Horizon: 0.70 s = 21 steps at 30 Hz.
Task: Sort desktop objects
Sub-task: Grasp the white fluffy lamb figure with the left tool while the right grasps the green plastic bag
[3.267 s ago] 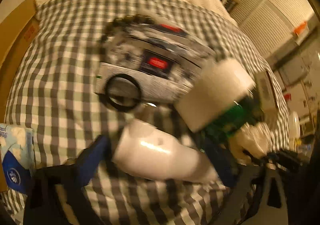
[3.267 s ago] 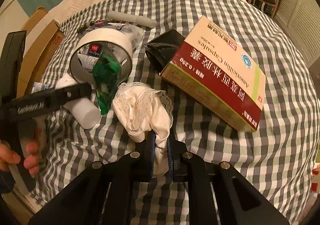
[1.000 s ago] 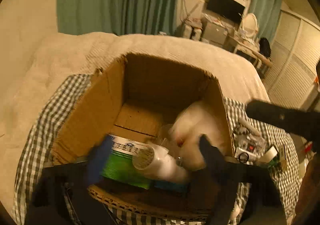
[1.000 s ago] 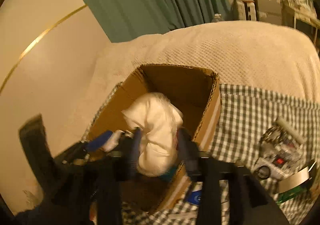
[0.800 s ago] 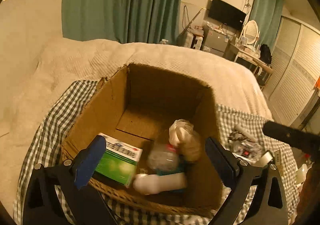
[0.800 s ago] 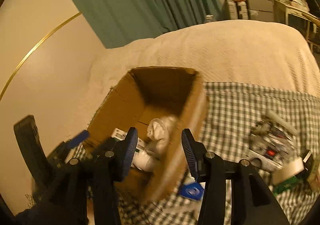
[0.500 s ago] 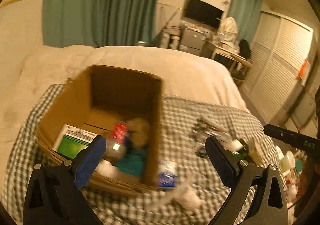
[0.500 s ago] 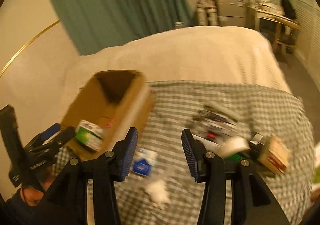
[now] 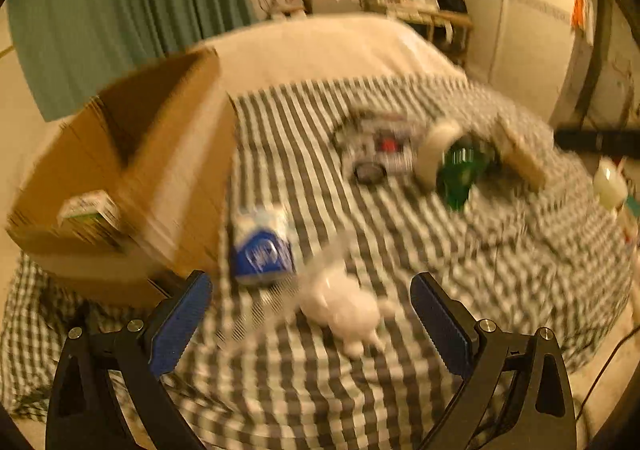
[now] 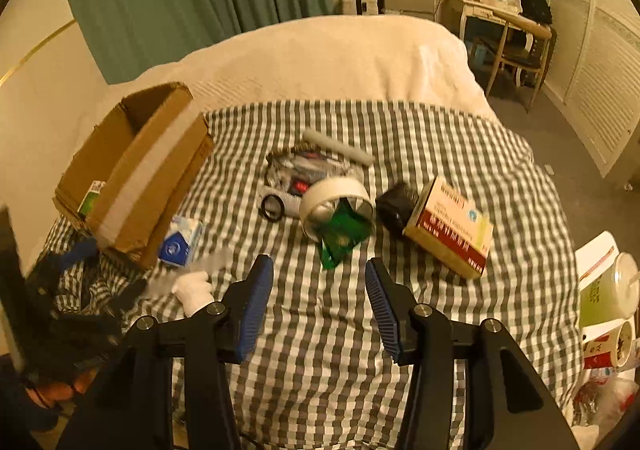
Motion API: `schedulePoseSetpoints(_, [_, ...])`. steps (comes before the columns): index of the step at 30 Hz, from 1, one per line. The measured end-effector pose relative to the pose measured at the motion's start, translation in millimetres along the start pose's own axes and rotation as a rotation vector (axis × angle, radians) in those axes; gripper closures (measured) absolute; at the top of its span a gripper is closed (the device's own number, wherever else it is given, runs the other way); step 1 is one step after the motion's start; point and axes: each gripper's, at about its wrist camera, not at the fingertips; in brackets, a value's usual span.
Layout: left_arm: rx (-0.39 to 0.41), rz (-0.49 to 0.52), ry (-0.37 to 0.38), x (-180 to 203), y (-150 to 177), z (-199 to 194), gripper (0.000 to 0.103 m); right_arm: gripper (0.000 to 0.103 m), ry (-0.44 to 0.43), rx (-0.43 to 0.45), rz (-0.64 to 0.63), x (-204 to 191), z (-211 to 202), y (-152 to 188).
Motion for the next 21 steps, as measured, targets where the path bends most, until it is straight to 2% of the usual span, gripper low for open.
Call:
schedulePoseSetpoints(3, [-0.030, 0.000, 0.031, 6, 14, 15, 0.001, 0.055, -0.017, -0.009, 0.020, 7, 10, 11])
schedulePoseSetpoints(5, [-0.022, 0.005, 0.055, 11, 18, 22, 0.001, 0.055, -0.028, -0.025, 0.042, 15, 21, 19])
schedulePoseSetpoints(9, [-0.029, 0.042, 0.055, 19, 23, 39, 0.001, 0.055, -0.030, -0.055, 0.069, 23, 42, 33])
schedulePoseSetpoints(13, [-0.076, -0.012, 0.070, 11, 31, 60, 0.001, 0.055, -0.027, -0.080, 0.097, 27, 63, 36])
schedulePoseSetpoints(16, [-0.089, -0.026, 0.098, 7, 38, 69, 0.007, 0.055, -0.025, -0.090, 0.134, 30, 83, 34])
schedulePoseSetpoints(18, [-0.086, -0.002, 0.103, 11, 41, 72, 0.008, 0.055, -0.023, -0.084, 0.147, 32, 95, 30])
schedulePoseSetpoints(21, [-0.065, 0.048, 0.125, 20, 41, 71, 0.022, 0.055, -0.018, -0.072, 0.176, 39, 115, 24])
Point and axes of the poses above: each gripper's, at about its wrist camera, not at the fingertips, and z roughly the way its jaws point, x to its right, y to its underside, and after that the axes turned 11 degrees about x, right-handed
